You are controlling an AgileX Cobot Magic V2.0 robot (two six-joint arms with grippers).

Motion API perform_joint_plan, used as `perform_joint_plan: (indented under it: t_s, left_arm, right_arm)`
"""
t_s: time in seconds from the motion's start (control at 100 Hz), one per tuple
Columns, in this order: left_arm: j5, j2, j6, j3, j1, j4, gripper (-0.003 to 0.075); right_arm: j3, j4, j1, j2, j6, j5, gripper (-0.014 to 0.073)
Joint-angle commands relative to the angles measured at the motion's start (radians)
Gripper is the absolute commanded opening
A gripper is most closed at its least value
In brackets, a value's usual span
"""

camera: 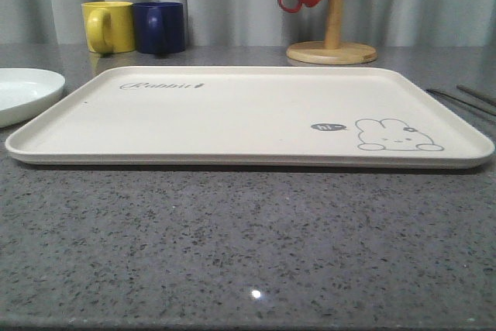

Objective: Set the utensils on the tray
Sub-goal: 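Grasp the rim of the white plate with the left gripper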

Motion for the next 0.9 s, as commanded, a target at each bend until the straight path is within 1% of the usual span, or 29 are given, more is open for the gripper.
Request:
perform_joint_plan:
  t_s: [0.0,0.28,0.38,0.43,0.49,0.51,0.55,0.56,0.57,0.59,0.77,0.89]
  left_arm:
    - [-0.029,-0.018,0.028,-0.034,0.001,-0.069,0.03]
    - [-0.033,0.024,0.032,-0.034,0.001,-0.077,0.03]
    - [-0.033,0.034,0.032,-0.034,0.001,-0.077,0.0281]
    - [-0.033,0.035,0.032,-0.034,0.001,-0.077,0.0238]
    - [-0.027,0.035,0.033,-0.034,0.001,-0.075,0.0161]
    - [-0.025,0.035,0.034,-0.034,0.001,-0.073,0.0113]
    - [-0.023,0.035,0.034,-0.034,0.001,-0.069,0.0047]
    - [-0.021,0.035,0.034,-0.034,0.001,-0.069,0.0007]
    - [-0.021,0.035,0.034,-0.034,0.001,-0.069,0.0007]
    - [-0.021,0.035,0.034,-0.034,0.001,-0.069,-0.0017]
    - [-0.015,0.02,0.044,-0.034,0.003,-0.067,-0.0017]
    - [-0.013,-0.03,0.053,-0.034,0.003,-0.067,-0.0017]
  right_arm:
    - [-0.016,0.0,-0.007,-0.017,-0.009,-0.082,-0.0078]
    - [-0.016,0.0,-0.007,-0.017,-0.009,-0.082,-0.0078]
    - [-0.016,0.0,-0.007,-0.017,-0.009,-0.082,-0.0078]
    - [-0.016,0.0,-0.007,-0.017,-0.009,-0.082,-0.0078]
    - [-0.016,0.0,-0.007,-0.017,-0.009,-0.082,-0.0078]
    - [-0.016,0.0,-0.007,-0.017,-0.009,-0.082,-0.0078]
    - [-0.016,0.0,-0.007,-0.017,-0.009,-0.082,-0.0078]
    - [-0.016,0.0,-0.007,-0.017,-0.009,-0.082,-0.0078]
    - [-0.016,0.0,-0.007,-0.017,-0.009,-0.082,-0.0078]
    - [-0.016,0.0,-0.007,-0.017,-0.009,-0.082,-0.0078]
    - [-0.016,0.0,-0.007,-0.017,-0.009,-0.082,-0.0078]
    - [-0.016,0.0,-0.007,-0.017,-0.009,-0.082,-0.0078]
